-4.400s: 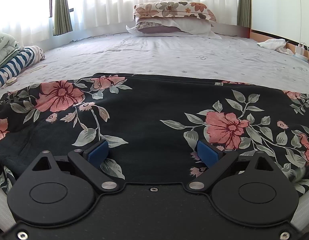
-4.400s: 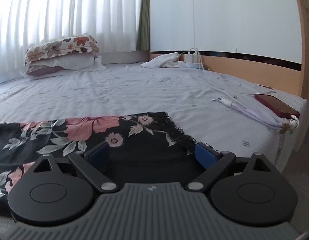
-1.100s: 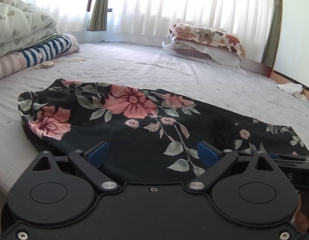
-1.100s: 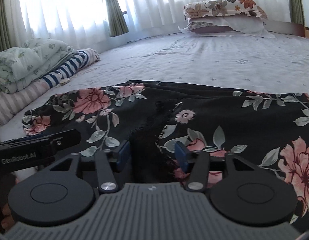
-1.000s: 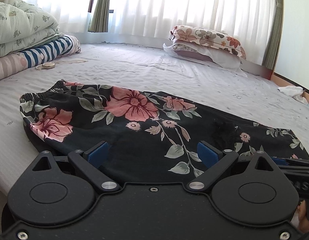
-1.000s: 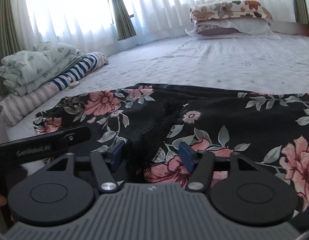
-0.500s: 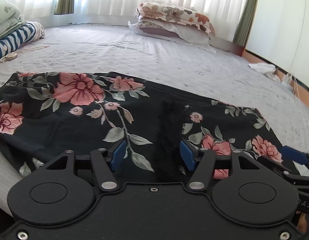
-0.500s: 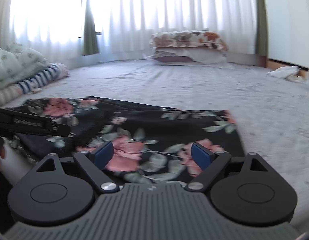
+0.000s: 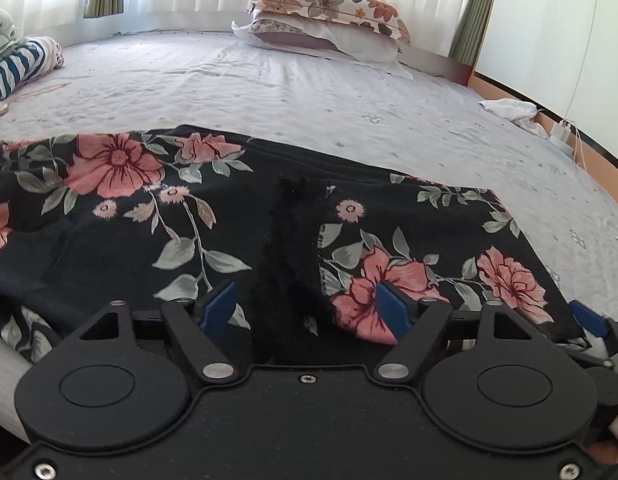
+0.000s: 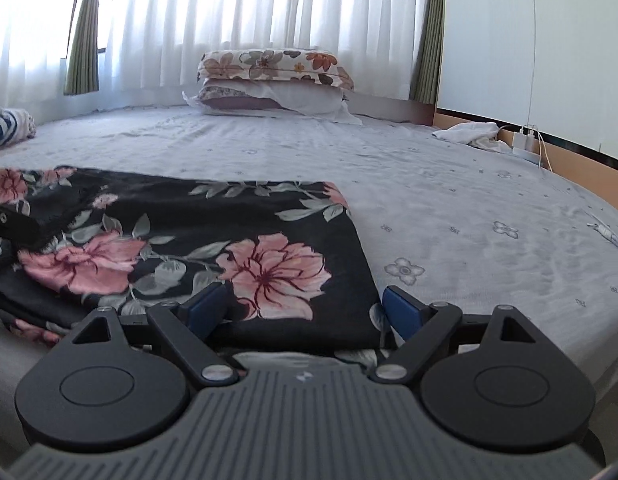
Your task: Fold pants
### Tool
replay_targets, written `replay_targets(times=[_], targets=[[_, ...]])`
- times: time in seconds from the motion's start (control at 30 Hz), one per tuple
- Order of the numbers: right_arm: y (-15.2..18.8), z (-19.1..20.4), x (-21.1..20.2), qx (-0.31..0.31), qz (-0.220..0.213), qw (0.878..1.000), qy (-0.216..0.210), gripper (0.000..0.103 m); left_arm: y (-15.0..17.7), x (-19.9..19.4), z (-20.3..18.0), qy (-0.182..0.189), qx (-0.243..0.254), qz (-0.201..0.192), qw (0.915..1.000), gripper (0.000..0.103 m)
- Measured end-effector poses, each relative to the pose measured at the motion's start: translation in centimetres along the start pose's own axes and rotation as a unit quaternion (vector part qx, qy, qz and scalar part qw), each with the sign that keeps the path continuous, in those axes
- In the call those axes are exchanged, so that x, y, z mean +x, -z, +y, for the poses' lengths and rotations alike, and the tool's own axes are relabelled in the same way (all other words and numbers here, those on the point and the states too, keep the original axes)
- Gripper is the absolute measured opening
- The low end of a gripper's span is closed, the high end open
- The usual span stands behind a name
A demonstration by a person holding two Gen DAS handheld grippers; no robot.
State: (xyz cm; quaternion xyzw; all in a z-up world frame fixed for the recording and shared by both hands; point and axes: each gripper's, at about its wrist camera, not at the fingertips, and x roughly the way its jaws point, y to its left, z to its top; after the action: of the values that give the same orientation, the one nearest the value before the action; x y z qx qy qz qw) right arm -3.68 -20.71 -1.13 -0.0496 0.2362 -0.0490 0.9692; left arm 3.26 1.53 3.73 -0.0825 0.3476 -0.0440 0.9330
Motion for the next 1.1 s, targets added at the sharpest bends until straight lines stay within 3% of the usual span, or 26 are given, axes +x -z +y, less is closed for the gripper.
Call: replay_targets(times=[0.07,0.2,0.3,0.5,0.53,0.57,0.6,0.63,0.67,0.83,1.03,1.1], targets=[[0.7,0.6,-0.2,-0.015,-0.011,1.000,0.010,0.093,0.6,-0.4,0.1,0.020,-0.009,0.000,0.9998,0.086],[0.8,0.5,-0.1,-0.005,-0.013,1.000,0.007,0.093,1.1,-0.5,0.4,0.049,-0.028,0.007,0.9984,0.091],[1.0,0.1,0.0,0.010,-0.012,1.000,0.002,0.094,1.2,0.4,0.6,0.044,-0.049,0.018,0.9977,0.091],[0.9,0.0,0.0,0.014,-0.013,1.000,-0.002,0.094,0.6,1.6,1.2,0.044,-0.103,0.002,0.9938,0.094],[0.9,-0.1,-0.1,0.016,-0.013,1.000,-0.005,0.094,0.5,1.7,1.2,0.038,-0.108,-0.002,0.9934,0.083],[0.9,-0.2,-0.2,0.017,-0.013,1.000,-0.009,0.094,0.4,1.7,1.1,0.033,-0.106,-0.007,0.9938,0.033],[0.9,-0.2,-0.3,0.016,-0.015,1.000,-0.013,0.094,0.3,1.7,0.9,0.031,-0.098,-0.004,0.9947,0.002],[0.9,-0.3,-0.5,0.015,-0.016,1.000,-0.017,0.094,0.1,1.7,0.8,0.029,-0.093,0.001,0.9952,0.007],[0.8,-0.4,-0.7,0.014,-0.018,1.000,-0.021,0.095,0.0,1.3,0.8,0.030,-0.092,-0.009,0.9952,0.003],[0.8,-1.1,-1.9,0.025,-0.033,0.998,-0.039,0.096,-0.4,0.0,0.5,0.010,-0.052,-0.039,0.9978,0.003],[0.7,-1.3,-2.7,0.024,-0.043,0.998,-0.041,0.099,-0.2,1.5,2.0,-0.018,-0.066,0.009,0.9976,0.011],[0.7,-1.3,-2.6,0.020,-0.040,0.998,-0.036,0.100,0.1,1.7,2.5,-0.022,-0.072,0.007,0.9971,0.011]])
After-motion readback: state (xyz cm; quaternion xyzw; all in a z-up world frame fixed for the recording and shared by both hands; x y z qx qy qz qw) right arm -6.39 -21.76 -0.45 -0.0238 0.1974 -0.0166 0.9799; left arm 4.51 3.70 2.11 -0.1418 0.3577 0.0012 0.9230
